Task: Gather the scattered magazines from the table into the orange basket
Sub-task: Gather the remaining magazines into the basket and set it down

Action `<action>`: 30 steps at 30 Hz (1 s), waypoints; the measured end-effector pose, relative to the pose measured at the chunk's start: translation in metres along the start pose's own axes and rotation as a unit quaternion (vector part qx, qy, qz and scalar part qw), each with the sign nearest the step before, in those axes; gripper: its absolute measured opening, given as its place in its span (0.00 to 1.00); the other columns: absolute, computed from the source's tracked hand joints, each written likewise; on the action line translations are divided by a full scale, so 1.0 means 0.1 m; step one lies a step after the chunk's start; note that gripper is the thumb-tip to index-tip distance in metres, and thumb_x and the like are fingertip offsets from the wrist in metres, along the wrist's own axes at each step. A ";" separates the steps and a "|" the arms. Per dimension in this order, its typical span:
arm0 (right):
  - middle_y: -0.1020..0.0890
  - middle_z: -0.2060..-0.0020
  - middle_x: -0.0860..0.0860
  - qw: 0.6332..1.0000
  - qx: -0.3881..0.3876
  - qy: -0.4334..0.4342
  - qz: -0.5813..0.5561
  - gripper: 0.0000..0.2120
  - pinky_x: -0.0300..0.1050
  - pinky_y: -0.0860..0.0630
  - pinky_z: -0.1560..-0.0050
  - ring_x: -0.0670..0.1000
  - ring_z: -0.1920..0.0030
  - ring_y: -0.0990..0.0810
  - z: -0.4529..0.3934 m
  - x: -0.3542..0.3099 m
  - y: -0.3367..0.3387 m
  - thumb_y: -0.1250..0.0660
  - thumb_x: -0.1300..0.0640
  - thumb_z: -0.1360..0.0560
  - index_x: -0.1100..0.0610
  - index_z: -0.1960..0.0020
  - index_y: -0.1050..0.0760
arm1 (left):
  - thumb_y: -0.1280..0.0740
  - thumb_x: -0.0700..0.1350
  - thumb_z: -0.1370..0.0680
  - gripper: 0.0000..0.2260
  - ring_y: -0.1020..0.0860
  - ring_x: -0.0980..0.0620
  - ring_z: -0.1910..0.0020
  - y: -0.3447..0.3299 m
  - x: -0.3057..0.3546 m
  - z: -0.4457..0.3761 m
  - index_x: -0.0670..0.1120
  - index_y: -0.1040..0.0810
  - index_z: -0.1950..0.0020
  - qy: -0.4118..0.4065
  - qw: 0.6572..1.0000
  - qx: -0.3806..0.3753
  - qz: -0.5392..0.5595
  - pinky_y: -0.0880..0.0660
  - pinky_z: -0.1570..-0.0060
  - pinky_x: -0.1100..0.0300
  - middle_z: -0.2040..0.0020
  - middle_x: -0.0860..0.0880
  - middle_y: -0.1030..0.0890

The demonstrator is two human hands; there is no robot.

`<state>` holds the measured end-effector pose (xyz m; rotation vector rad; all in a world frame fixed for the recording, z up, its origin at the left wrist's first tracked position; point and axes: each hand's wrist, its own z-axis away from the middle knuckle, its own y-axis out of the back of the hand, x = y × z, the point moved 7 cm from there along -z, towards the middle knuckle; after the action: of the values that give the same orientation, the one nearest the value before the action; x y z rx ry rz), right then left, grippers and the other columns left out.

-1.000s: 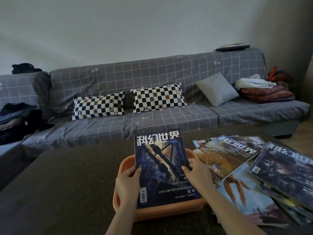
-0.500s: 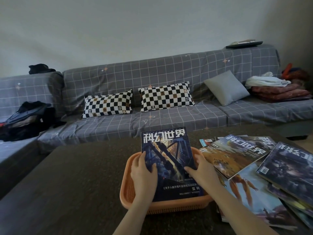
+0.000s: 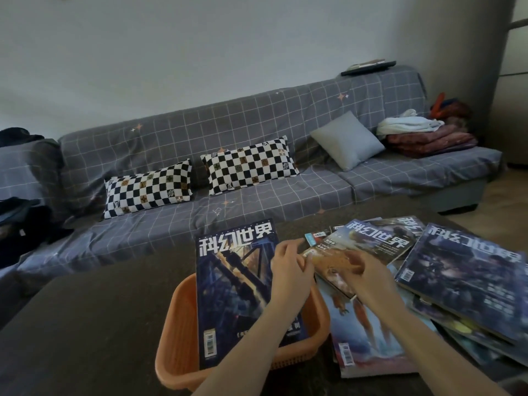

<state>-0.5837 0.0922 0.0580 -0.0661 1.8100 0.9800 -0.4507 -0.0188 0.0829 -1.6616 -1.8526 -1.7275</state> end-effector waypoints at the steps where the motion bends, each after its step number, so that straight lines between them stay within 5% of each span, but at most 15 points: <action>1: 0.20 0.45 0.51 1.000 0.012 -0.013 -0.003 0.21 0.43 0.25 0.51 0.50 0.49 0.22 -0.04 0.10 0.02 0.33 0.47 0.27 0.53 0.37 0.28 | 0.36 0.47 0.20 0.16 0.27 0.55 0.44 -0.12 0.04 -0.08 0.50 0.30 0.32 -0.013 1.000 -0.017 -0.001 0.28 0.48 0.71 0.35 0.52 0.33; 3: 0.19 0.46 0.51 0.998 0.041 -0.039 -0.022 0.19 0.42 0.27 0.55 0.48 0.53 0.23 -0.11 0.30 0.06 0.32 0.49 0.27 0.55 0.38 0.26 | 0.37 0.45 0.20 0.16 0.28 0.62 0.51 -0.36 0.11 -0.27 0.46 0.29 0.32 -0.025 0.998 -0.054 -0.009 0.34 0.56 0.81 0.33 0.49 0.33; 5: 0.19 0.47 0.50 0.996 0.060 -0.063 -0.037 0.17 0.38 0.31 0.59 0.44 0.57 0.26 -0.18 0.46 0.08 0.32 0.51 0.27 0.54 0.39 0.25 | 0.38 0.44 0.19 0.16 0.28 0.63 0.49 -0.59 0.14 -0.49 0.44 0.30 0.31 -0.006 0.995 -0.097 -0.025 0.37 0.53 0.82 0.31 0.46 0.33; 9: 0.20 0.59 0.49 0.993 0.014 -0.108 -0.050 0.15 0.40 0.32 0.65 0.46 0.62 0.26 -0.28 0.71 -0.04 0.33 0.49 0.26 0.54 0.43 0.25 | 0.41 0.47 0.18 0.18 0.26 0.45 0.37 -1.01 -0.02 -0.88 0.41 0.30 0.31 0.076 0.971 -0.194 -0.114 0.31 0.45 0.60 0.33 0.41 0.27; 13: 0.25 0.62 0.44 0.987 0.047 -0.139 -0.072 0.14 0.42 0.30 0.63 0.47 0.61 0.26 -0.32 0.89 -0.08 0.33 0.50 0.26 0.55 0.43 0.25 | 0.41 0.51 0.18 0.21 0.26 0.43 0.37 -1.37 -0.28 -1.12 0.41 0.34 0.29 0.160 0.939 -0.270 -0.138 0.30 0.45 0.56 0.33 0.40 0.27; 16: 0.21 0.60 0.45 0.984 0.064 -0.145 -0.087 0.11 0.44 0.26 0.62 0.49 0.59 0.23 -0.33 0.93 -0.09 0.32 0.50 0.27 0.54 0.46 0.24 | 0.41 0.55 0.19 0.27 0.32 0.41 0.31 -1.54 -0.46 -1.23 0.43 0.40 0.24 0.194 0.917 -0.305 -0.170 0.34 0.32 0.50 0.28 0.39 0.32; 20: 0.20 0.57 0.48 0.987 0.054 -0.135 -0.065 0.10 0.45 0.24 0.59 0.51 0.56 0.20 -0.31 0.90 -0.14 0.34 0.48 0.26 0.53 0.49 0.25 | 0.36 0.60 0.23 0.34 0.33 0.40 0.31 -1.57 -0.62 -1.33 0.43 0.40 0.24 0.222 0.909 -0.285 -0.207 0.36 0.30 0.46 0.27 0.38 0.38; 24: 0.21 0.53 0.54 0.988 0.036 -0.135 -0.063 0.13 0.48 0.22 0.54 0.53 0.55 0.21 -0.29 0.89 -0.17 0.36 0.48 0.25 0.55 0.46 0.26 | 0.29 0.59 0.27 0.32 0.29 0.42 0.36 -1.37 -0.59 -1.42 0.41 0.31 0.31 0.207 0.925 -0.201 -0.246 0.29 0.40 0.52 0.32 0.39 0.32; 27: 0.24 0.50 0.53 0.984 0.045 -0.148 -0.089 0.16 0.47 0.25 0.53 0.52 0.53 0.23 -0.22 0.88 -0.17 0.35 0.47 0.25 0.55 0.42 0.28 | 0.28 0.53 0.26 0.17 0.23 0.49 0.57 -1.22 -0.45 -1.51 0.41 0.21 0.47 0.167 0.944 -0.167 -0.231 0.27 0.59 0.56 0.54 0.45 0.21; 30: 0.29 0.51 0.50 0.978 0.047 -0.164 -0.117 0.18 0.42 0.30 0.54 0.49 0.53 0.27 -0.15 0.86 -0.18 0.35 0.48 0.25 0.54 0.39 0.31 | 0.29 0.52 0.25 0.12 0.27 0.53 0.66 -1.05 -0.22 -1.53 0.45 0.26 0.57 0.101 0.967 -0.144 -0.183 0.31 0.64 0.57 0.64 0.50 0.24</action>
<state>-0.6265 0.1031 -0.0191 -0.0537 1.5042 0.6916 -0.6037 -0.1218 0.0545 -1.2113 -1.9803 -2.3123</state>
